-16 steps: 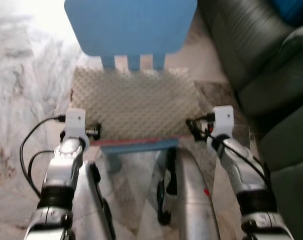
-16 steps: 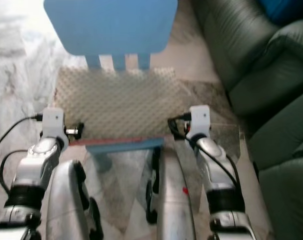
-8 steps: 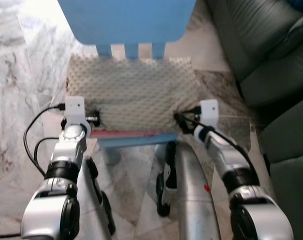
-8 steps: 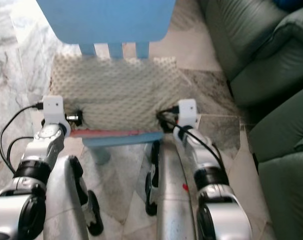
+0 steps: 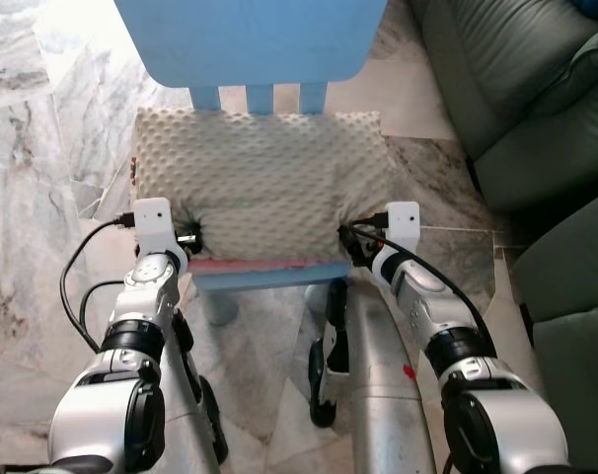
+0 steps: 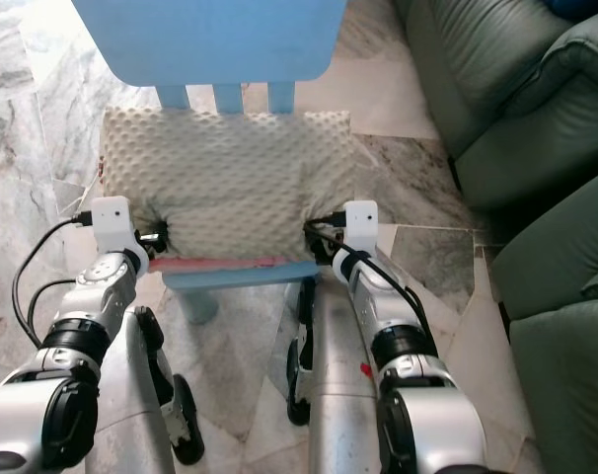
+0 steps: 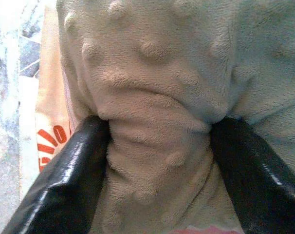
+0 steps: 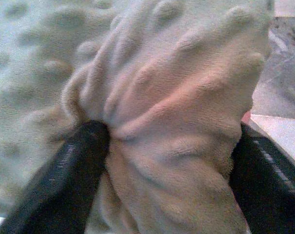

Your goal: Move the pillow to the sofa

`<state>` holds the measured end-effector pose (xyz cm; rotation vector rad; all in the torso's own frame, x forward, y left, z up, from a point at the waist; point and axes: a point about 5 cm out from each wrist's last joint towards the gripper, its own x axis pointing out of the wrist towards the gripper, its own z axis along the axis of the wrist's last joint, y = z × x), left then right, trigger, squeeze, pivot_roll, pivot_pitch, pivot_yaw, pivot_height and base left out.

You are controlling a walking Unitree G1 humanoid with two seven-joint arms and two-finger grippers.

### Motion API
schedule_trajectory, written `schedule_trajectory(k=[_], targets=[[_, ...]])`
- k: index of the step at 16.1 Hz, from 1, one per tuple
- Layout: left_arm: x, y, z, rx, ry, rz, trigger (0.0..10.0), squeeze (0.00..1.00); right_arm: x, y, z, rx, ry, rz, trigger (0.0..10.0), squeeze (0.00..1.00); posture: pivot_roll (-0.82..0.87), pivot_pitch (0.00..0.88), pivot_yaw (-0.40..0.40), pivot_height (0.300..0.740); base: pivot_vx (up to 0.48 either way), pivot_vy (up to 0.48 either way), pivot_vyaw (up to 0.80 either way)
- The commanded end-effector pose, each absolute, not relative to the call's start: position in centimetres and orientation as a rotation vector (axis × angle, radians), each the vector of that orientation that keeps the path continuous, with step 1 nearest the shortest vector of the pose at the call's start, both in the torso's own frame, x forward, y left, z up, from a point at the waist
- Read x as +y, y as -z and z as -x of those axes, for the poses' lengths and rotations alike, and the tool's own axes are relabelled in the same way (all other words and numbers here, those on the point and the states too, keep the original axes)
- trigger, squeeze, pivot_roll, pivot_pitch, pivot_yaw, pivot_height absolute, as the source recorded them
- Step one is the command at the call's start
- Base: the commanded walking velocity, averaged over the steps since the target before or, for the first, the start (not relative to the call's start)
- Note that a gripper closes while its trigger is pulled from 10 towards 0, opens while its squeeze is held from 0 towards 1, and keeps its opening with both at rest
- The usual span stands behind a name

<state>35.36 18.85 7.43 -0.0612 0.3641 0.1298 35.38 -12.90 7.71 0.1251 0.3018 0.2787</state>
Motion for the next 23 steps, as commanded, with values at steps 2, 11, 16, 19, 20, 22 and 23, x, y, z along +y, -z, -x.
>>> schedule_trajectory(k=[2, 11, 16, 19, 20, 22, 23], targets=[[17.6, -5.7, -34.7, 0.432, -0.091, 0.102, 0.0, 0.0, -12.6, -7.0, -35.1, 0.332, -0.287, -0.134, 0.0, 0.0, -0.06, 0.335, -0.092, 0.5, 0.0, 0.0, 0.0], [17.7, -5.8, -34.9, 0.405, -0.116, 0.109, 0.0, 0.0, -12.8, -7.6, -35.8, 0.315, -0.274, -0.127, 0.0, 0.0, -0.07, 0.314, -0.103, 0.5, 0.0, 0.0, 0.0], [17.8, -5.6, -34.8, 0.406, -0.122, 0.114, 0.0, 0.0, -12.6, -7.5, -35.8, 0.318, -0.281, -0.125, 0.0, 0.0, -0.07, 0.308, -0.109, 0.5, 0.0, 0.0, 0.0], [17.7, -5.9, -35.0, 0.396, -0.12, 0.116, 0.0, 0.0, -12.6, -7.5, -35.9, 0.325, -0.284, -0.123, 0.0, 0.0, -0.07, 0.301, -0.115, 0.5, 0.0, 0.0, 0.0], [17.7, -6.0, -35.1, 0.391, -0.122, 0.117, 0.0, 0.0, -12.6, -7.6, -35.9, 0.325, -0.285, -0.123, 0.0, 0.0, -0.07, 0.291, -0.117, 0.5, 0.0, 0.0, 0.0], [17.7, -6.7, -35.6, 0.376, -0.13, 0.128, 0.0, 0.0, -12.5, -8.1, -36.4, 0.318, -0.284, -0.125, 0.0, 0.0, -0.07, 0.258, -0.116, 0.5, 0.0, 0.0, 0.0], [17.8, -6.9, -35.7, 0.365, -0.138, 0.138, 0.0, 0.0, -12.4, -8.4, -36.5, 0.308, -0.287, -0.122, 0.0, 0.0, -0.07, 0.243, -0.115, 0.5, 0.0, 0.0, 0.0]])
